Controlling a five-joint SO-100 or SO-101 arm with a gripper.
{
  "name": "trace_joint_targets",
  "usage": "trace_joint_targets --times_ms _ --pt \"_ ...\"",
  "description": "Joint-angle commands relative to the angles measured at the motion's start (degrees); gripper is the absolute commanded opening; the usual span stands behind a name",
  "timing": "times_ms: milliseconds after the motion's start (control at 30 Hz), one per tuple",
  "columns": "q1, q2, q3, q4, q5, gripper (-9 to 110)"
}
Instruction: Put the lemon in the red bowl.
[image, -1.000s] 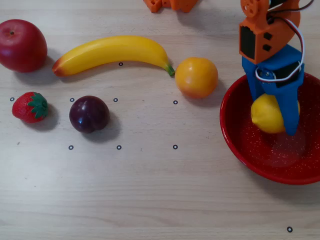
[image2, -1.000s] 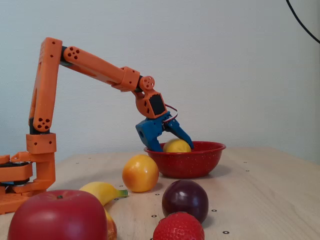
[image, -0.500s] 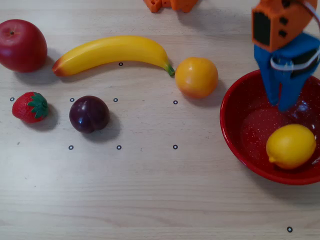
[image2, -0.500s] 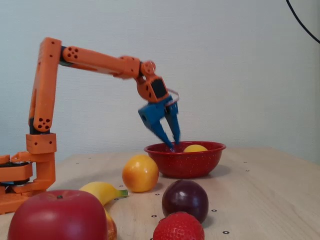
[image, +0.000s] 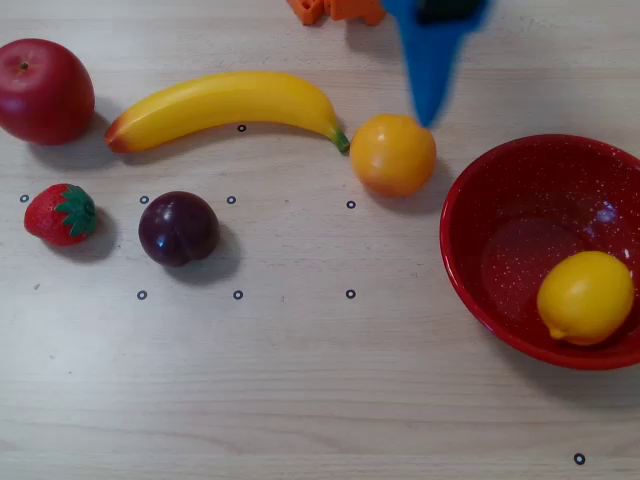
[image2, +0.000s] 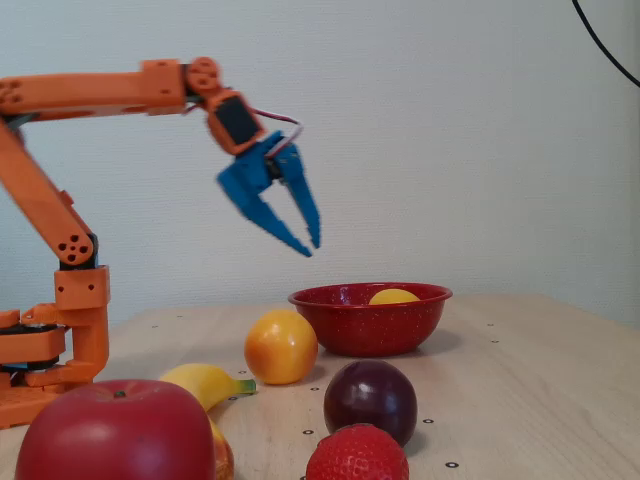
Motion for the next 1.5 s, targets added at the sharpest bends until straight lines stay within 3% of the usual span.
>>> trace_joint_targets --times_ms 0,300,767,1167,1467 --pt "-4.0 10.5 4.6 -1.5 1.3 0" --pt "-13.6 33.0 32.0 -7.9 1.1 0" --pt "-14.0 52.8 63.0 -27.2 2.4 0" --pt "-14.3 60.4 63.0 -12.5 -4.1 0" --pt "-14.2 61.5 63.1 -10.4 -3.0 0"
